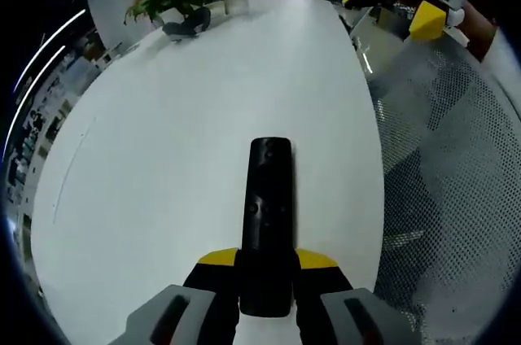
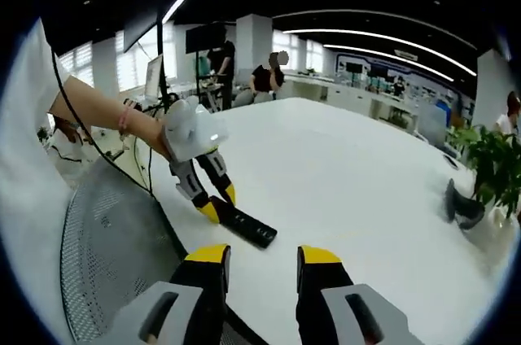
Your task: Press the specified remote control buttons in sequence, fully releasing each button before pressing the next.
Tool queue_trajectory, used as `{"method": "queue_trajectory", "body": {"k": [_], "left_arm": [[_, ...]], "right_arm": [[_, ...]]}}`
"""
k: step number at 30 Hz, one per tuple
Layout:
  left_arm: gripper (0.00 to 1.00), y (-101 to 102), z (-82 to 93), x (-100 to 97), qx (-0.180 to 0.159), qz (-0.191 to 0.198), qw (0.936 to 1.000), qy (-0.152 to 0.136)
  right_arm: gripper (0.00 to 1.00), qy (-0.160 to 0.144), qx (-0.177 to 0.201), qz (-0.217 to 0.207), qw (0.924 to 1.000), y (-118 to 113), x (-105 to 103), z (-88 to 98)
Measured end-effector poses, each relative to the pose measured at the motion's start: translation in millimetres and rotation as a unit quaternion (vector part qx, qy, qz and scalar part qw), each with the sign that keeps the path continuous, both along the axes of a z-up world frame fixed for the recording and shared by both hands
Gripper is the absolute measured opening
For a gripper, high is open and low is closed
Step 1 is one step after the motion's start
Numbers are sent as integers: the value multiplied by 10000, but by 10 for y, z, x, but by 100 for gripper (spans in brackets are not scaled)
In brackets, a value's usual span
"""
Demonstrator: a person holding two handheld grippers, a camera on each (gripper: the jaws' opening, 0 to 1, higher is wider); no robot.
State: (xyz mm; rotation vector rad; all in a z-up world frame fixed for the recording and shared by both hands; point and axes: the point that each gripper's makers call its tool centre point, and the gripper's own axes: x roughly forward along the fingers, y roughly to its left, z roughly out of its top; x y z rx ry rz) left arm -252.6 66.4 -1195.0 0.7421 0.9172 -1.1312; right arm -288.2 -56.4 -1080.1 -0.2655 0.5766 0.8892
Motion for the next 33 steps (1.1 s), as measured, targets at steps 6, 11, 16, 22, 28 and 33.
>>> {"method": "queue_trajectory", "body": {"k": [6,11,16,22,28,33], "left_arm": [[23,-21,-2,-194,59,-245,9997,35],[23,-46,-4,-388,202,-582,9979,182],[23,-56,-4,-428,255,-815,9963,117],[23,-82,-11,-421,283,-1320,9907,145],[23,-85,-12,-417,332,-1438,9888,198],[23,-81,-11,-418,267,-1312,9908,209]], "right_arm": [[25,386,-464,679,9959,100,-113,-272],[23,581,-836,1268,9867,178,-193,-487],[15,737,-996,1600,9793,248,-172,-639],[8,877,-1279,1876,9699,300,-64,-839],[4,894,-1475,2089,9626,340,-36,-918],[0,899,-1568,2411,9535,405,-98,-963]]}}
